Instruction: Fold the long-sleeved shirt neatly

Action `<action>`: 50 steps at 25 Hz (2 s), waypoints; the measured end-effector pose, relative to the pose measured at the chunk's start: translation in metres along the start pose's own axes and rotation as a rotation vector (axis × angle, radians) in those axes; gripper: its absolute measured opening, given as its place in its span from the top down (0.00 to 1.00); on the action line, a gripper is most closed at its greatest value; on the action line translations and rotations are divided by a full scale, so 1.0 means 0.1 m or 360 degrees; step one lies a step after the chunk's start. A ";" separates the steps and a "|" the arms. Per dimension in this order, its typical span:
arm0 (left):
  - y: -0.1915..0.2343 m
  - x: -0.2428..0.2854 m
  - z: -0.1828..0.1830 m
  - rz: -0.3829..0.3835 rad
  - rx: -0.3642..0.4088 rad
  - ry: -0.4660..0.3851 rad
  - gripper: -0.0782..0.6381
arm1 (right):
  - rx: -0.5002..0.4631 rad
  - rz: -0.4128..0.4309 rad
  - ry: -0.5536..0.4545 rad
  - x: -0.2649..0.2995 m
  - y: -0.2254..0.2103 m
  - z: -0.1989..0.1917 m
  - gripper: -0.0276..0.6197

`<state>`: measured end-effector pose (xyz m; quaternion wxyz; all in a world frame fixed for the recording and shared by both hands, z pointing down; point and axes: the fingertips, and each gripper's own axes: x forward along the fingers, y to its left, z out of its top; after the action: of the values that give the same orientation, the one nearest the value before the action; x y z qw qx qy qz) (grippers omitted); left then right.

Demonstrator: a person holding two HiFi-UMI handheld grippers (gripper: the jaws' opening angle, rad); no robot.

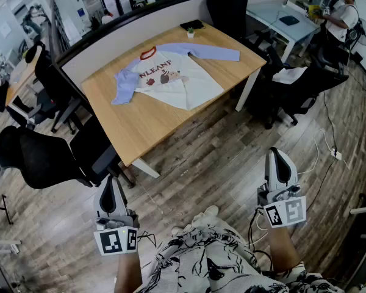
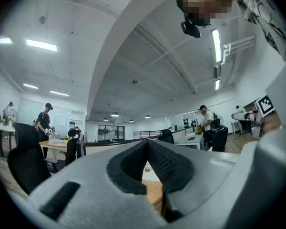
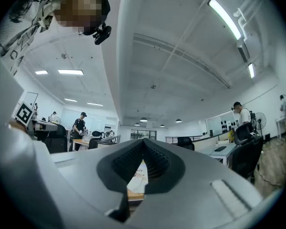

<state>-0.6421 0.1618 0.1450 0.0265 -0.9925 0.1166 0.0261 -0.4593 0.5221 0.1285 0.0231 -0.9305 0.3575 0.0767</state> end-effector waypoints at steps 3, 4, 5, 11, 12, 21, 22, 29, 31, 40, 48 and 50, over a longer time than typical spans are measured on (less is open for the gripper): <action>-0.02 0.01 -0.01 -0.0004 -0.0005 -0.0004 0.89 | -0.0005 0.0012 0.0004 0.00 0.01 -0.02 0.96; -0.03 0.01 0.00 -0.0010 -0.0008 -0.0012 0.89 | 0.0001 0.0015 0.0005 0.00 0.01 -0.02 0.96; -0.04 0.02 0.01 -0.0019 -0.0011 -0.0021 0.89 | 0.0013 0.0017 0.0005 0.01 0.01 -0.02 0.96; -0.04 0.03 0.01 -0.0002 -0.0012 -0.0008 0.89 | 0.0121 0.0029 -0.0050 0.02 0.01 -0.01 0.97; -0.03 0.03 -0.01 0.0009 -0.0016 0.0004 0.89 | 0.0140 0.0043 -0.0064 0.02 0.02 0.00 0.97; -0.02 0.06 -0.02 0.0016 0.0066 0.0010 0.81 | 0.0056 0.0079 -0.0001 0.06 0.10 -0.08 0.88; -0.02 0.07 -0.02 0.0011 0.0060 0.0012 0.76 | 0.0057 0.0086 0.0000 0.07 0.11 -0.08 0.82; 0.06 0.10 -0.02 0.0026 0.0014 -0.0009 0.47 | 0.0089 0.0133 -0.0001 0.15 0.18 -0.07 0.50; 0.05 0.12 -0.01 0.0017 0.0014 -0.0018 0.41 | 0.0094 0.0145 0.0001 0.16 0.19 -0.08 0.42; -0.09 0.28 -0.10 -0.0060 0.0002 0.0016 0.12 | 0.0073 0.0157 0.0034 0.23 0.17 -0.17 0.21; -0.33 0.59 -0.19 -0.0113 -0.0034 0.0054 0.08 | 0.0102 0.0145 0.0062 0.33 -0.13 -0.29 0.21; -0.40 0.70 -0.24 -0.0110 -0.0032 0.0085 0.08 | 0.0111 0.0150 0.0069 0.36 -0.22 -0.34 0.21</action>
<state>-0.5633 0.1833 0.1668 0.0144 -0.9965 0.0825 -0.0002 -0.4135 0.5115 0.1559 0.0442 -0.9127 0.4037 0.0452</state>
